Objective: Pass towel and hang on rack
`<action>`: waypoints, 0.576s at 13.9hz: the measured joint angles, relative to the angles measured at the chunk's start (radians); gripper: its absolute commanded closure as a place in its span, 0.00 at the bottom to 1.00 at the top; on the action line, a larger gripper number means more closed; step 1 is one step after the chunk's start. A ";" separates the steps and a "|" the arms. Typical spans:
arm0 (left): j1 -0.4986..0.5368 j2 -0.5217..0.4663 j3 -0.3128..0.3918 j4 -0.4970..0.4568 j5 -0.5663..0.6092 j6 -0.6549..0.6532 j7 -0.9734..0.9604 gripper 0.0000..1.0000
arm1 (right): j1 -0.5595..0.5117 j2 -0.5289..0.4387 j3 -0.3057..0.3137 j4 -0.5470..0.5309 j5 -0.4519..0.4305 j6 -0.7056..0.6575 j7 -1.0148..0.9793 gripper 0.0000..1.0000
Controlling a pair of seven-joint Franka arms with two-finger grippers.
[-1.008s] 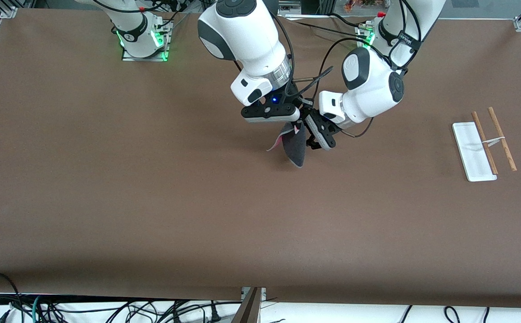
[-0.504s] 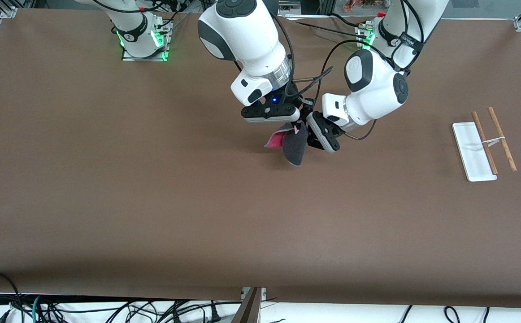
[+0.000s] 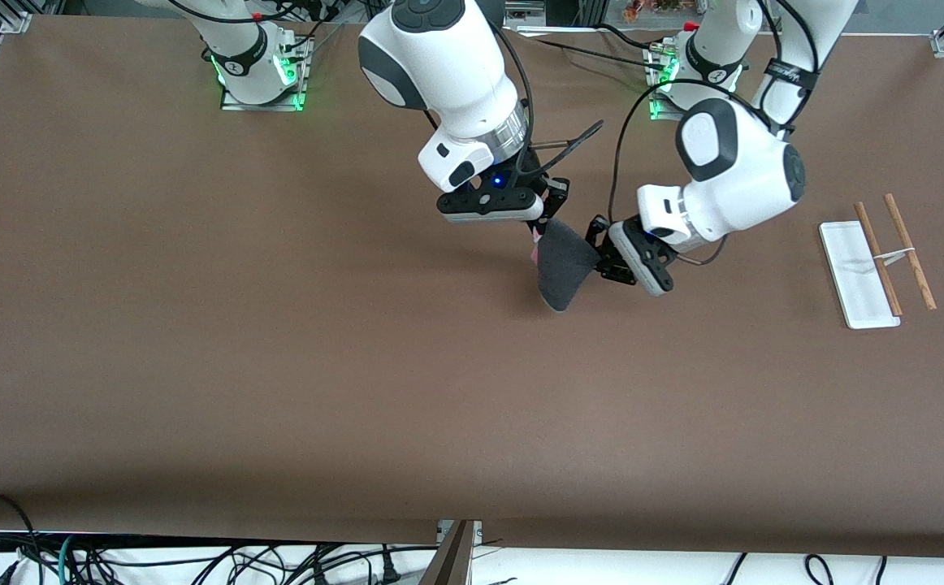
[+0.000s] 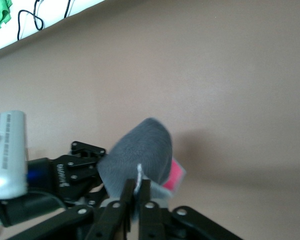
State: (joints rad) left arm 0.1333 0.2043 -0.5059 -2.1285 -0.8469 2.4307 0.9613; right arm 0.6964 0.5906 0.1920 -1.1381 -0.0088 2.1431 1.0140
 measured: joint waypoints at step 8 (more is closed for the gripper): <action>0.106 -0.027 0.203 0.000 0.138 -0.263 0.010 1.00 | -0.032 -0.004 -0.015 0.001 -0.059 -0.050 -0.113 0.00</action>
State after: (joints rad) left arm 0.2392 0.1770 -0.3031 -2.1286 -0.7093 2.1673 0.9716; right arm 0.6643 0.5865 0.1769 -1.1374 -0.0674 2.0933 0.9012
